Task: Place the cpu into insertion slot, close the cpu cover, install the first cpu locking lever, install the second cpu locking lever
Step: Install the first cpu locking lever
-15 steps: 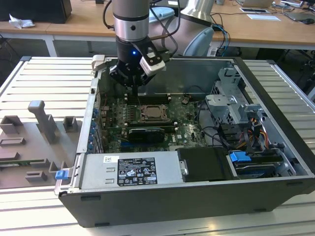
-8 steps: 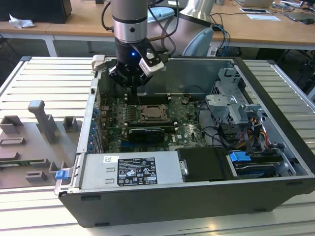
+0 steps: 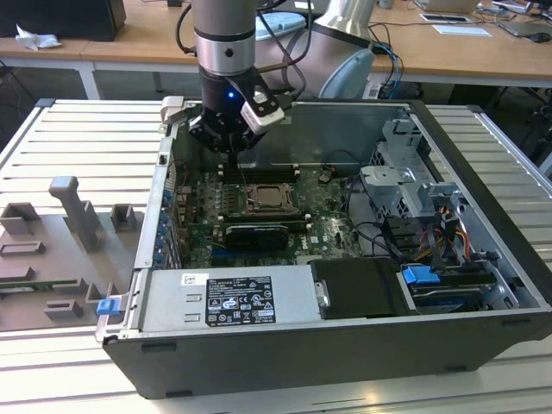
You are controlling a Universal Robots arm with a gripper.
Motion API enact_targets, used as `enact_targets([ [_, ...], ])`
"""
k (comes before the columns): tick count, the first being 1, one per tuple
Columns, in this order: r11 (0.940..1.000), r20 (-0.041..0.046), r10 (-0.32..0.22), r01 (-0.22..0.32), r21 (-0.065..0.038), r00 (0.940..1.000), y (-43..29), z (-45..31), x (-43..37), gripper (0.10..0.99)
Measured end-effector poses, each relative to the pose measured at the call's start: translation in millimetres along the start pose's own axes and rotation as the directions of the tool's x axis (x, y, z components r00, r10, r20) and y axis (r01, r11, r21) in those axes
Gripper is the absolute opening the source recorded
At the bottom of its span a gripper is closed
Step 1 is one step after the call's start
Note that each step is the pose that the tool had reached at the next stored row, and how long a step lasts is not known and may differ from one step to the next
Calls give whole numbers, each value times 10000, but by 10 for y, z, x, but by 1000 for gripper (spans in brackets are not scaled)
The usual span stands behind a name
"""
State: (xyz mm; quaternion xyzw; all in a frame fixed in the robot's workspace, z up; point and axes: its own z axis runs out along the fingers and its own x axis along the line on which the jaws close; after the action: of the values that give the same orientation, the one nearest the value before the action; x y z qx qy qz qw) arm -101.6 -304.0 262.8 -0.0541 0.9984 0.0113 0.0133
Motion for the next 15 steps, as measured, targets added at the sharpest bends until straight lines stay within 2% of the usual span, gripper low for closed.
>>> enact_targets([
  [11,10000,1,0,0,-7,10000,5,3,43,106],
  [15,10000,1,31,-31,-6,10000,31,11,62,106],
])
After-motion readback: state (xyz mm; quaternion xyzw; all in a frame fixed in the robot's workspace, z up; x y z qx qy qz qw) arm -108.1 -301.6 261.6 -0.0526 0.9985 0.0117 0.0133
